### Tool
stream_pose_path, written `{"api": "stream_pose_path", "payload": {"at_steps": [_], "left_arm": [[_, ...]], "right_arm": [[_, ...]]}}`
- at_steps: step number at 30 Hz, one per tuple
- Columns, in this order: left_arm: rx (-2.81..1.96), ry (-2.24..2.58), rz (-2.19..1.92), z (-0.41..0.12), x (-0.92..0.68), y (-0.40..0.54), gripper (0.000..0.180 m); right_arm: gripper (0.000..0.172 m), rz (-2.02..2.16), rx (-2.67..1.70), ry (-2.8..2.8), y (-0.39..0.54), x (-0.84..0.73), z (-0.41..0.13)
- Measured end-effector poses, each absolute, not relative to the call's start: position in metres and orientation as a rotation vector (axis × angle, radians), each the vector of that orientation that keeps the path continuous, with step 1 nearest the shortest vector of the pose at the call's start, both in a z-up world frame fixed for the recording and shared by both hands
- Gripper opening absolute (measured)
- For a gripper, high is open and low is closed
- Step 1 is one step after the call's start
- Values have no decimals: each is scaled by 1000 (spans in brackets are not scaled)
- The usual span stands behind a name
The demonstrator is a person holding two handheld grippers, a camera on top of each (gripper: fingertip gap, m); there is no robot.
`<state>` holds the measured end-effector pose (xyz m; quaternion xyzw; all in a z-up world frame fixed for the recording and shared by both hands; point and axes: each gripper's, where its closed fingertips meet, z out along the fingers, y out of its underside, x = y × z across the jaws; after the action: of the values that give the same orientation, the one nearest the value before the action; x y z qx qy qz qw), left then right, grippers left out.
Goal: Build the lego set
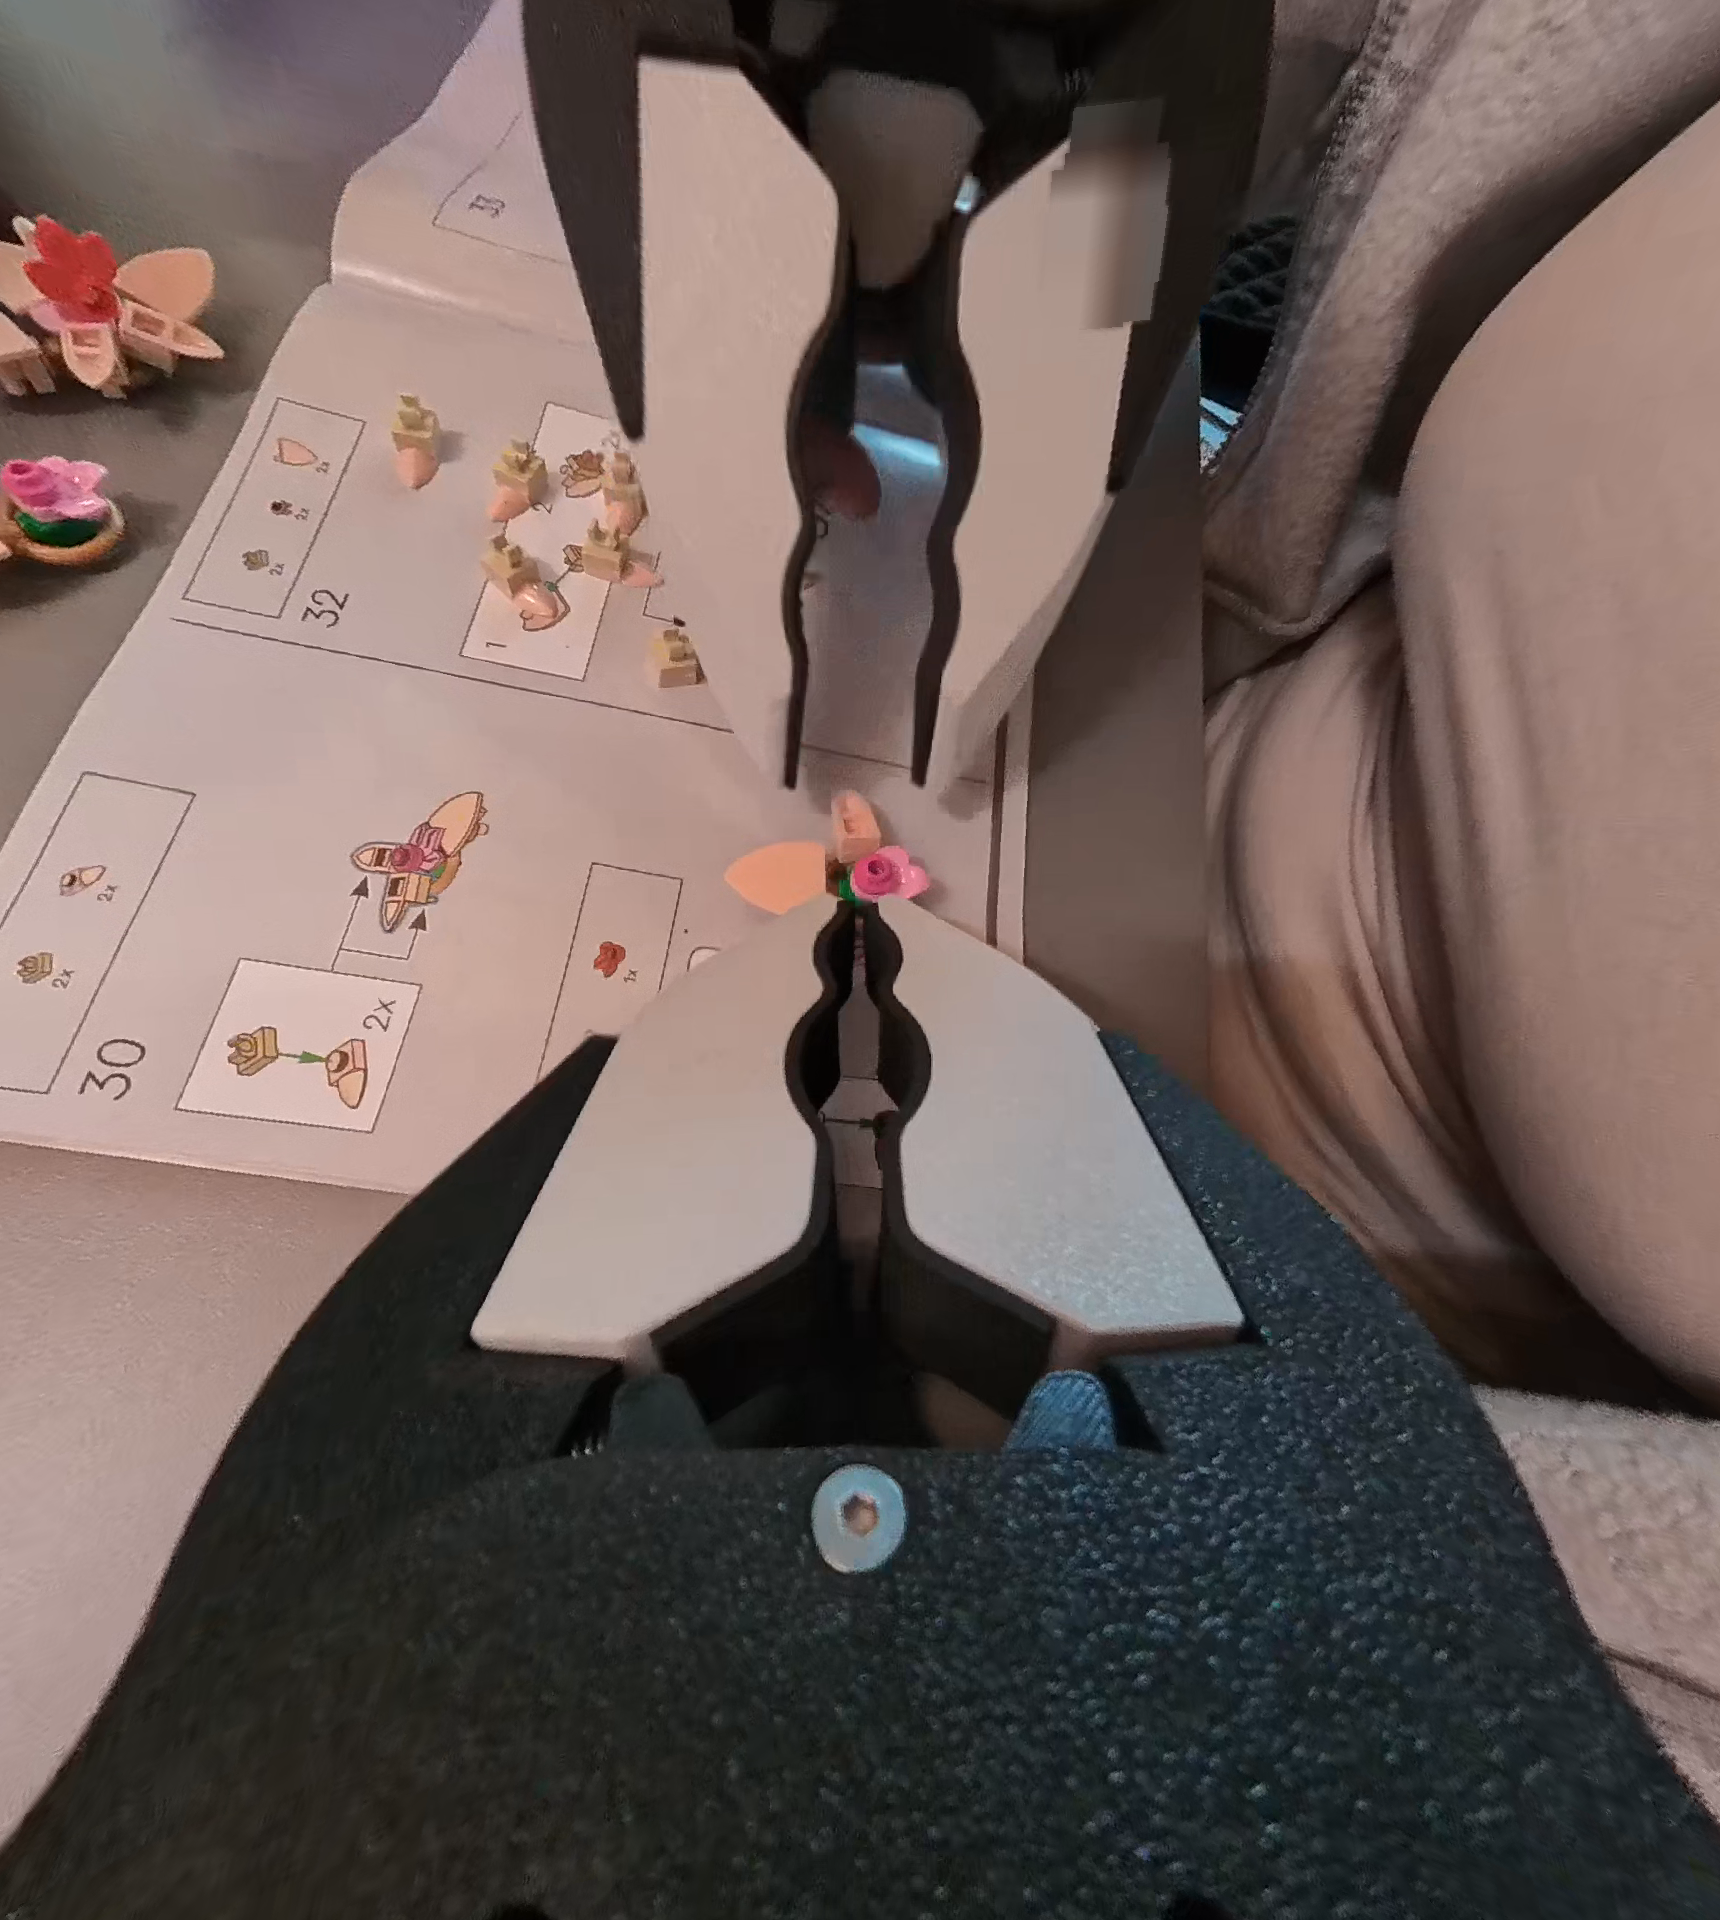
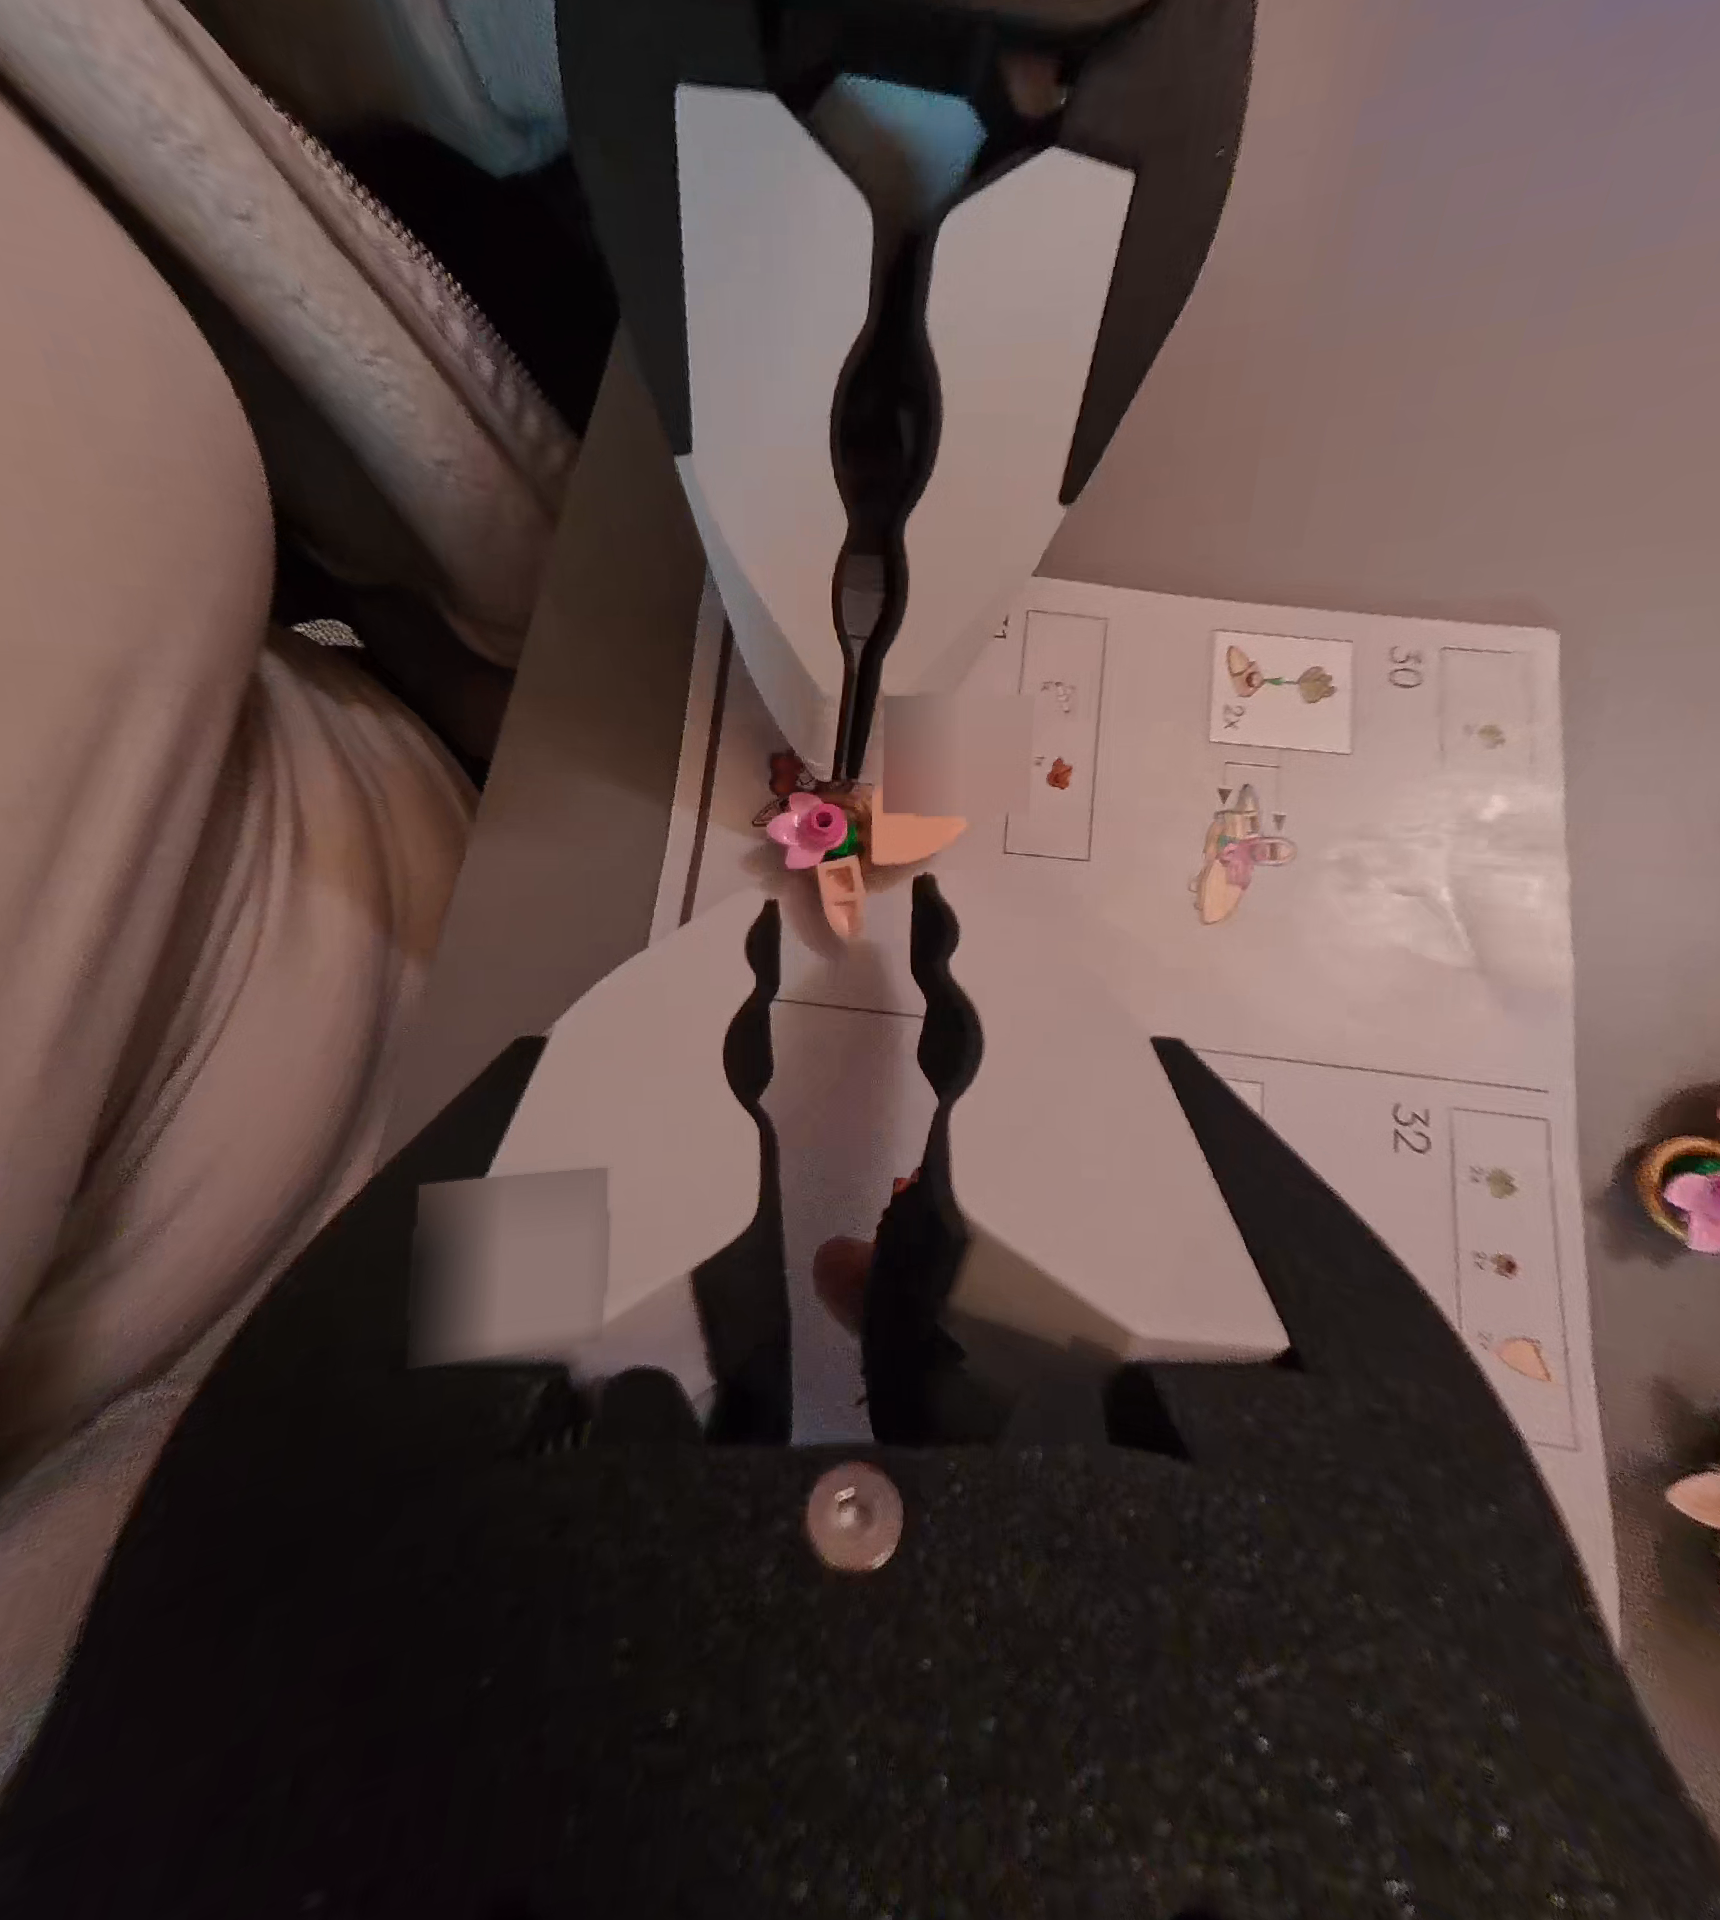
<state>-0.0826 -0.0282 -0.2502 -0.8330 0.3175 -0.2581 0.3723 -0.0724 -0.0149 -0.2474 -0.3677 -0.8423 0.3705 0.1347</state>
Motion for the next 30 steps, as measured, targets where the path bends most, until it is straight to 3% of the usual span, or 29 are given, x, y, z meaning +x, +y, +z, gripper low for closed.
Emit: {"api": "stream_pose_path", "payload": {"at_steps": [7,17,23,27,30], "left_arm": [[-2187,784,-643,-256,-85,-36,11],[-2129,594,-523,-243,-101,-23,10],[-2188,415,-501,-245,-100,-16,11],[-2289,392,-551,-258,-93,-14,9],[-2305,380,-579,-259,-93,-11,8]], "right_arm": [[7,1013,-1040,-2474,-19,-76,-261],[6,868,-1124,-2351,11,-94,-250],[7,804,-1519,-2195,16,-97,-260],[23,891,-1684,-2152,3,-91,-261],[25,932,-1658,-2245,-6,-79,-253]]}}
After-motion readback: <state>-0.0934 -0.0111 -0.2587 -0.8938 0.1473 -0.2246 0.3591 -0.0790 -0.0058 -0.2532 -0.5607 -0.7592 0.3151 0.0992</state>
